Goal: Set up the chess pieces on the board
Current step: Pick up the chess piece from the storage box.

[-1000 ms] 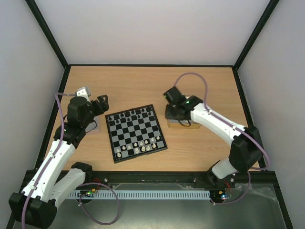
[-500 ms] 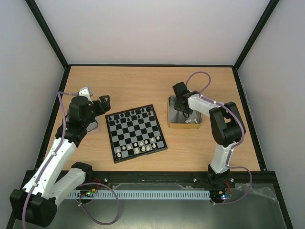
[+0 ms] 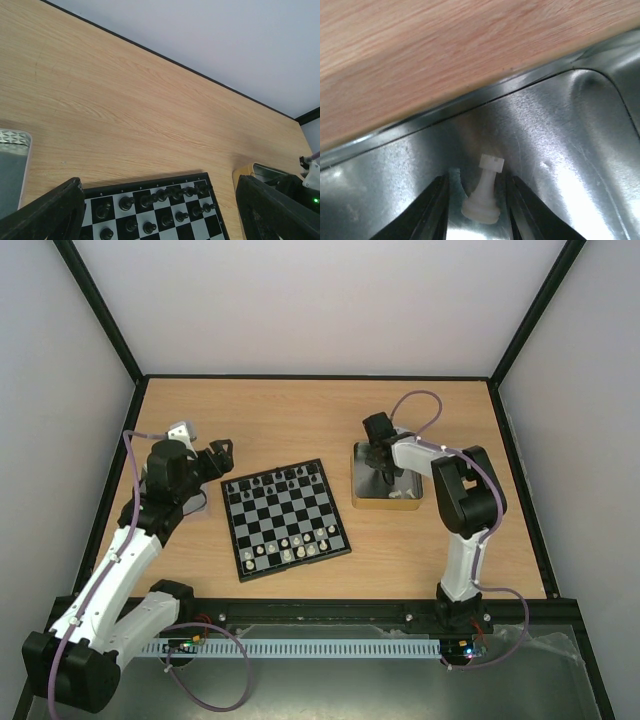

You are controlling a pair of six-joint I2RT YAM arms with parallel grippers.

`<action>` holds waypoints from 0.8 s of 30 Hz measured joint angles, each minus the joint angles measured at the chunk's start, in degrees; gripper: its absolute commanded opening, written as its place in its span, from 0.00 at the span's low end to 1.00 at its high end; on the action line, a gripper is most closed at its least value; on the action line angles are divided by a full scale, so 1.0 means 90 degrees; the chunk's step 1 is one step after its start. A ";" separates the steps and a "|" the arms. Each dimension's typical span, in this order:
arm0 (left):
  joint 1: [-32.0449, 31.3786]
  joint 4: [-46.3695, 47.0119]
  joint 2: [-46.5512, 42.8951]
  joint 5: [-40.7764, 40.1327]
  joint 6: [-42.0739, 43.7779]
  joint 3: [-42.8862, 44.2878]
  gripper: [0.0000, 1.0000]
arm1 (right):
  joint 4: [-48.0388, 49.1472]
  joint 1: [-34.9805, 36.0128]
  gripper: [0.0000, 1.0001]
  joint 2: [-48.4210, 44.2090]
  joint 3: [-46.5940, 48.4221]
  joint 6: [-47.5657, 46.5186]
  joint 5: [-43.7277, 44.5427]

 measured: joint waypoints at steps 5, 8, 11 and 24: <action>0.0000 0.0005 0.0000 0.0015 -0.0010 -0.0010 0.84 | 0.0068 -0.0012 0.17 0.0068 0.0017 0.0024 0.0058; 0.0000 0.0024 0.0000 0.0024 -0.0010 -0.0012 0.84 | 0.0155 -0.0017 0.11 0.0051 -0.0036 0.0049 0.0080; 0.0000 0.0044 0.0000 0.0066 -0.0022 -0.0012 0.84 | 0.0223 -0.0017 0.10 0.0012 -0.0100 0.0017 0.0080; 0.0005 0.0393 0.0165 0.1440 -0.0158 -0.0080 0.85 | 0.1348 -0.0034 0.10 -0.2596 -0.1571 -0.0775 -0.1899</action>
